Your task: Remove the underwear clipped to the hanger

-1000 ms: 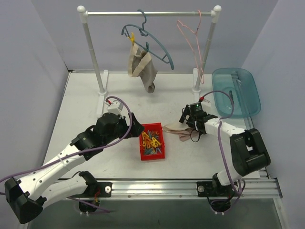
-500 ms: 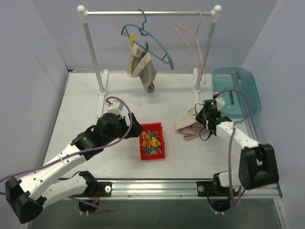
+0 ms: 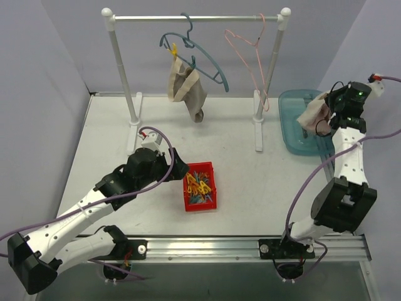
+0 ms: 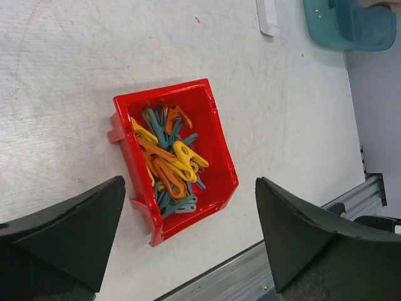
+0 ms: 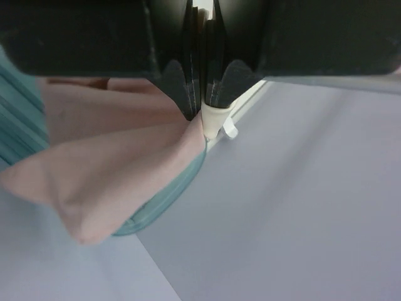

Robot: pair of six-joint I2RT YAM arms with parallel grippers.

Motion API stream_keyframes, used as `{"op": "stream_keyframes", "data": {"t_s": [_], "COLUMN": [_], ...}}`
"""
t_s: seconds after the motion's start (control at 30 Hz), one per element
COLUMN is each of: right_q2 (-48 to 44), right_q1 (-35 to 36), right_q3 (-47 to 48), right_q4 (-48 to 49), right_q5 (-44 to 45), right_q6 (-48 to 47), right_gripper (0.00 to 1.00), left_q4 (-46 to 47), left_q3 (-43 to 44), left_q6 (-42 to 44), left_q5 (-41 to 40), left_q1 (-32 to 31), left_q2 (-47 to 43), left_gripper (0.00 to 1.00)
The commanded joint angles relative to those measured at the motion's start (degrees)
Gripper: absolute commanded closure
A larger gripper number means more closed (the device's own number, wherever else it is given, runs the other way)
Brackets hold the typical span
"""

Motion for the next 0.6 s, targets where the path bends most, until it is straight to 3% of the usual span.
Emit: {"op": "stream_keyframes", "data": {"t_s": [0.0, 0.13, 0.17, 0.2, 0.27, 0.3, 0.33, 0.43, 0.57], "right_q2": [8.8, 16.8, 18.6, 18.9, 17.2, 16.1, 14.7, 7.3, -7.4], "right_q1": [-0.4, -0.5, -0.4, -0.5, -0.3, -0.1, 0.1, 0.5, 3.2], "right_q3": [2.7, 6.6, 7.3, 8.2, 8.0, 7.7, 7.7, 5.9, 2.1], "right_q4": [1.3, 1.6, 0.6, 0.2, 0.0, 0.0, 0.0, -0.5, -2.4], "right_q5": [-4.0, -5.2, -5.2, -4.8, -3.0, -2.1, -1.2, 0.8, 11.8], "right_q6": [1.2, -0.4, -0.7, -1.1, -1.3, -1.5, -2.1, -2.6, -4.8], "right_gripper": [1.0, 1.0, 0.95, 0.63, 0.37, 0.14, 0.01, 0.0, 0.0], "left_q4": [3.6, 3.5, 3.4, 3.1, 3.0, 2.6, 2.5, 2.0, 2.0], "left_q3": [1.5, 1.7, 1.8, 1.8, 1.7, 1.8, 1.8, 1.7, 1.5], "left_q6": [0.4, 0.9, 1.0, 1.2, 1.7, 1.7, 1.9, 2.5, 2.8], "left_q5": [0.6, 0.7, 0.7, 0.6, 0.3, -0.1, -0.3, -0.4, -0.1], "left_q1": [0.4, 0.5, 0.6, 0.6, 0.6, 0.7, 0.8, 1.4, 2.2], "left_q2": [0.1, 0.8, 0.7, 0.7, 0.3, 0.1, -0.3, -1.1, -2.3], "left_gripper": [0.06, 0.07, 0.06, 0.07, 0.06, 0.07, 0.07, 0.07, 0.06]}}
